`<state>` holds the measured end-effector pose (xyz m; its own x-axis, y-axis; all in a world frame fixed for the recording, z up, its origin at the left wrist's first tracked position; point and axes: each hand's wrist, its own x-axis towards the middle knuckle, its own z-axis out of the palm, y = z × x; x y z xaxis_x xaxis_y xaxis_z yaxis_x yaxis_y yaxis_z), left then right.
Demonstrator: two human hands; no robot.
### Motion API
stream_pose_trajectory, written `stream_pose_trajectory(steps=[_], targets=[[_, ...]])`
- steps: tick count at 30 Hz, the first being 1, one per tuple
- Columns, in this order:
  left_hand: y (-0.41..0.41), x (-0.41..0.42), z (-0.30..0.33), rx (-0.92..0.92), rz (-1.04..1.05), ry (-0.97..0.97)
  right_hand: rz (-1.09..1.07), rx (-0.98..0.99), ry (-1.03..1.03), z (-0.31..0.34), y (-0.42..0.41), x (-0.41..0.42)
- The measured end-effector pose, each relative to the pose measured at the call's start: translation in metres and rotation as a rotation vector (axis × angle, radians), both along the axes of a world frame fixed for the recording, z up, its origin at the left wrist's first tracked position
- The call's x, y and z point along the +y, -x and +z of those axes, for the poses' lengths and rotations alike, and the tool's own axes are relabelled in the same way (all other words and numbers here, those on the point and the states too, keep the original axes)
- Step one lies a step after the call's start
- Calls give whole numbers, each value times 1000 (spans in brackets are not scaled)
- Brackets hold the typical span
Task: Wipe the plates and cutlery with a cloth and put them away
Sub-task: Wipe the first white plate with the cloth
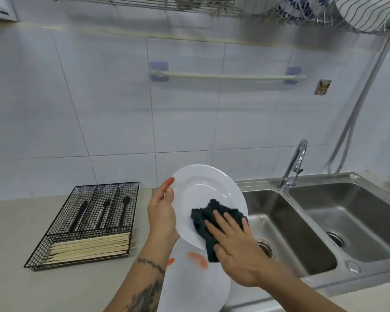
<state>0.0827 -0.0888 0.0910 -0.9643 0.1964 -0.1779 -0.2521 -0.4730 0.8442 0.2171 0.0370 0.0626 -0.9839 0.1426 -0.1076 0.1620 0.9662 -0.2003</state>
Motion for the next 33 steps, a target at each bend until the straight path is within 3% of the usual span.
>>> stream_pose_trajectory(steps=[6,14,19,22,27,31,33], targets=[[-7,8,-1,-20,-99,-41,146,133,127,11,33,-14],[-5,-4,-4,41,-111,-8,-51,371,-314,24,79,25],[12,-24,-2,26,-5,-42,-129,326,-410,22,72,35],[15,-28,-3,4,42,-52,-116,238,-382,12,57,27],[8,-25,-1,-27,43,-80,6,90,-157,14,32,-12],[3,-11,4,50,-29,-46,127,114,49,23,35,-39],[1,-6,7,95,-44,-25,112,171,38,26,49,-33]])
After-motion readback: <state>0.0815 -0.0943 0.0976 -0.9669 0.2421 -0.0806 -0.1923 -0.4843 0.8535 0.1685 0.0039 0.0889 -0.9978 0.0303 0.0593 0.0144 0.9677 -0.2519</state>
